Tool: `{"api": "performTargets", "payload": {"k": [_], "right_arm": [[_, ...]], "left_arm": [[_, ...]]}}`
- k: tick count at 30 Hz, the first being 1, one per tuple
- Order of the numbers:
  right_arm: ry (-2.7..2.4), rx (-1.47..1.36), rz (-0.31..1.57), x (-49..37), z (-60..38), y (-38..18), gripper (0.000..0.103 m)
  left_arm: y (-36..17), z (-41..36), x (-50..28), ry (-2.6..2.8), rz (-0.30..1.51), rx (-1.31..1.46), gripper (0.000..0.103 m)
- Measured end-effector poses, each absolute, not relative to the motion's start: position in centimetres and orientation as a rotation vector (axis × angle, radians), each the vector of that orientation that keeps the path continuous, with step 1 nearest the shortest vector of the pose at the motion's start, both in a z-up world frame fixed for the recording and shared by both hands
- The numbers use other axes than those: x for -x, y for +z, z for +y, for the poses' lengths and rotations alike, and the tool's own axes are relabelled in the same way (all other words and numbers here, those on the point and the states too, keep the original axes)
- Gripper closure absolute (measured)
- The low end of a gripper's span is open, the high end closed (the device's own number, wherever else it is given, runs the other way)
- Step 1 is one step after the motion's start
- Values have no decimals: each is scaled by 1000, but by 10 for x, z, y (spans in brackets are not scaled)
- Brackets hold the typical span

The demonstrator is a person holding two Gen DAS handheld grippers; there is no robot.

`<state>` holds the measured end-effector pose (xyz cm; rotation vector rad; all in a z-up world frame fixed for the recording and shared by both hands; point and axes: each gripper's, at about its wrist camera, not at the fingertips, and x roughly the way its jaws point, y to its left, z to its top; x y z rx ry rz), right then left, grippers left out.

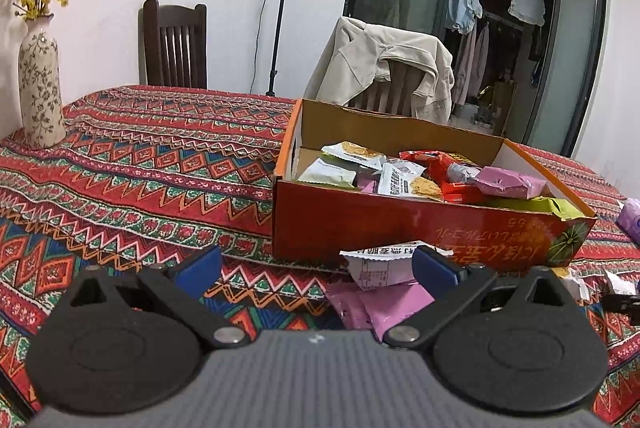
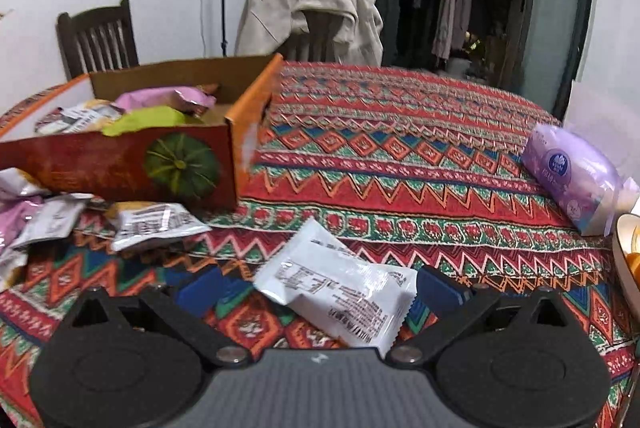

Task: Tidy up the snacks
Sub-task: 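Move both tools back to the loose packets beside the box, then grasp a white snack packet with the right tool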

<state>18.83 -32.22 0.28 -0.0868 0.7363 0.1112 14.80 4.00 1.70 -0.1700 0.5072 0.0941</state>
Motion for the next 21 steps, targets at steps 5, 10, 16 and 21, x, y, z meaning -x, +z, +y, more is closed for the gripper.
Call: {"api": "performTargets", "payload": {"k": [5,10,16,21], "right_arm": [[147,43,768,-201,-334,-4,0],[158,41,736,-200,-336,-8,0],[179,42,734,-200,-338,-8,0],[208,50,703,-192,-334,-5,17]], "left_arm": [[17,41,-147,84,511,182,0],[17,41,-148,83,521,192,0],[16,41,-148,85,525,186,0],[15,41,-149,88,531,190,0]]}}
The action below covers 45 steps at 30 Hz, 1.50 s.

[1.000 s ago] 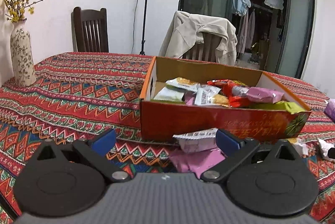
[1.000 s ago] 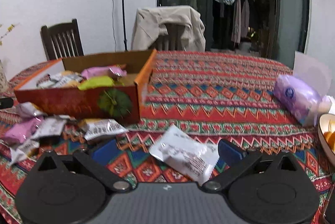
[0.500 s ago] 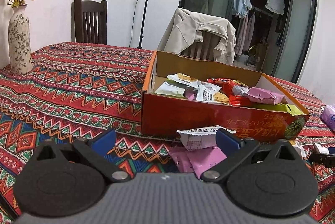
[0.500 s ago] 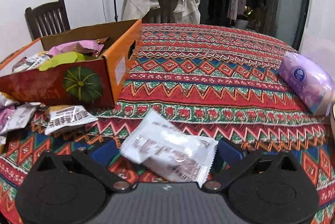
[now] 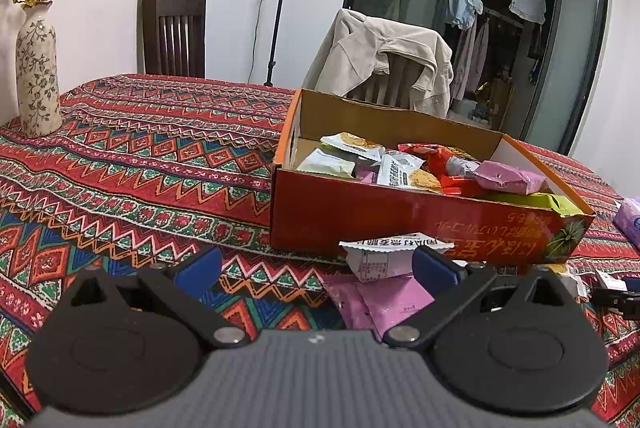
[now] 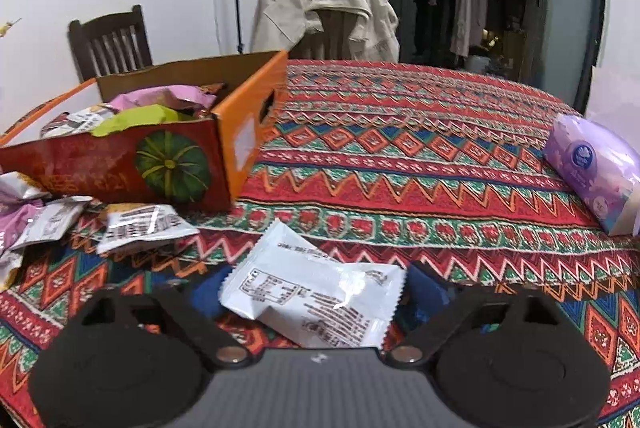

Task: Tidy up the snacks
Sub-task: 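Grasp a white snack packet with the right tool, then grasp a white packet with the left tool while the right tool holds its packet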

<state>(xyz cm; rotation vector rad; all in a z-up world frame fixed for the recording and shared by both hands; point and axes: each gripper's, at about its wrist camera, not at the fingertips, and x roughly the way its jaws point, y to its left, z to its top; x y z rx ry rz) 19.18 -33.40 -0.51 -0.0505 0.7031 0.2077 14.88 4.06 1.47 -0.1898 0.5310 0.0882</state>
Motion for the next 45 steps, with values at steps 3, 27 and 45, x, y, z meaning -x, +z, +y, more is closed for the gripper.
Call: {"api": "performTargets", "payload": {"k": [3,27,45], "right_arm": [[207,51,682,-188,-333,-3,32],[335,21,466,-149,-266,30,59],[326,-58,444,-141,-284,25,58]], "left_arm": [[15,41,-149,94,530,192,0],[14,39,-150,104,532,178,0],[28,8,-150,81,550,71,0]]}}
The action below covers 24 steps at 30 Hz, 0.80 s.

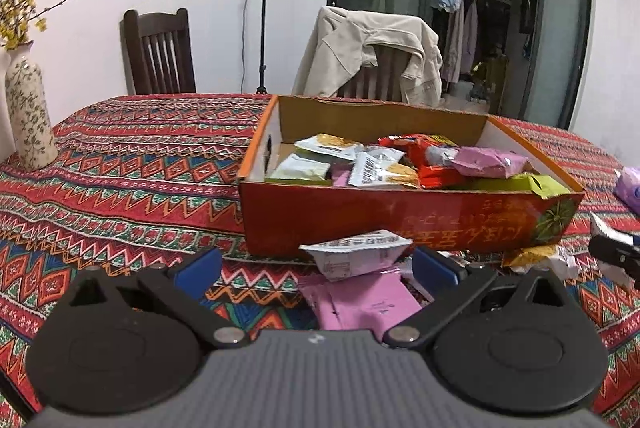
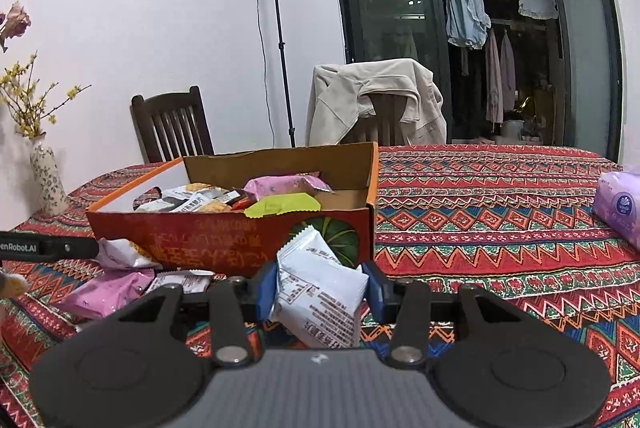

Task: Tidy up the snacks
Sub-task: 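Grasp a white packet with the left tool while the right tool holds its packet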

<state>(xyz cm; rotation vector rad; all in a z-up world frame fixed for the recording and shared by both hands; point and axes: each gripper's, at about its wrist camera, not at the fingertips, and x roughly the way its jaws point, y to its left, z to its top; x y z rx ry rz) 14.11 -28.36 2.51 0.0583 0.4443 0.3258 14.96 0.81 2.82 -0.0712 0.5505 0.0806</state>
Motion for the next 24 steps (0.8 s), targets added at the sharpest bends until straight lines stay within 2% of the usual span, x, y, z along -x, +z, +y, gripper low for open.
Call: {"api": "performTargets", "payload": {"k": [19,21,23,24], "right_arm": [[326,-49,430,-137,-281,25,58],[327,-51,428,-137,-281,25,58],[328,-51,429,-137,-281,25,58],[327,-50,431,-138,-281,25,58]], "left_arm": [[13,-13,-193,136,647,51,1],[11,-12,-195,127,653,53,14],[10,-11,-196,110,665,61,42],[8,-10,-197,91,672,75,48]]}}
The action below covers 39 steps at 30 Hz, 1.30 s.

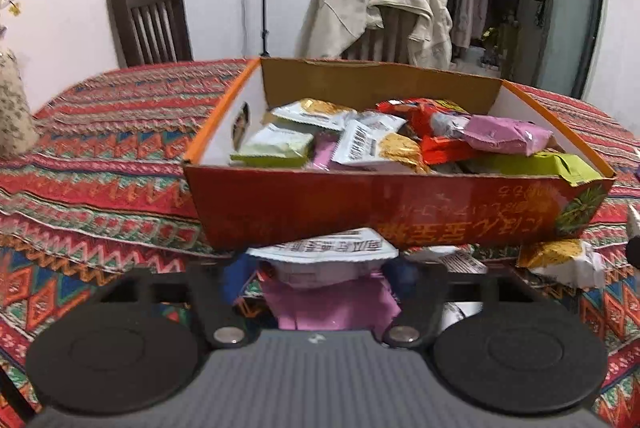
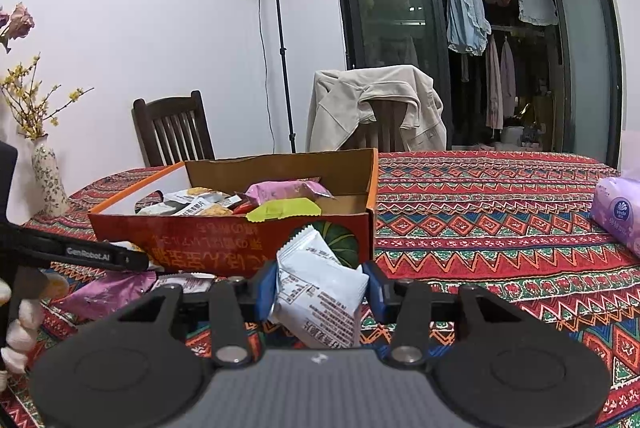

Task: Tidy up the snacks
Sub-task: 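Grasp a white packet with the left tool while the right tool holds its packet, then carry both white packets over the box and open both tools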

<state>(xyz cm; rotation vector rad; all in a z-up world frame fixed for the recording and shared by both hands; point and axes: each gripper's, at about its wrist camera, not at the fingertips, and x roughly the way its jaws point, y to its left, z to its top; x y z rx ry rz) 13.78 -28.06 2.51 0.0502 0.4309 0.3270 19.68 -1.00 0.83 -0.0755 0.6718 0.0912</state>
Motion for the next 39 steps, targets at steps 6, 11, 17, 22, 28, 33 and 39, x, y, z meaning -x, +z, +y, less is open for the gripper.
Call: {"api": "performTargets", "payload": {"k": [6,11,17,22,28,33,39], "right_arm": [[333,-57,434,-139,-281,25,58],[341,-61,432,-141,-281,24,58],[364,-53,404,-138,-279,26,58],[374,-36,354,-130,-274,36,58],[385,-37,311,-127,-264,57,58],[391,-21,281,-135,-252,77,58],[395,-23,261,-157,-235,99,58]], "left_arm": [[9,-7,-191,103,644,95,51],[14,-2,-179,96,622,122,52],[23,0,-161,84,581,135,52],[36,2,-149,69,542,133,52],[57,2,-142,47,488,129,52],[75,1,-149,35,449,126,52],[95,-1,-166,30,404,125,52]]}}
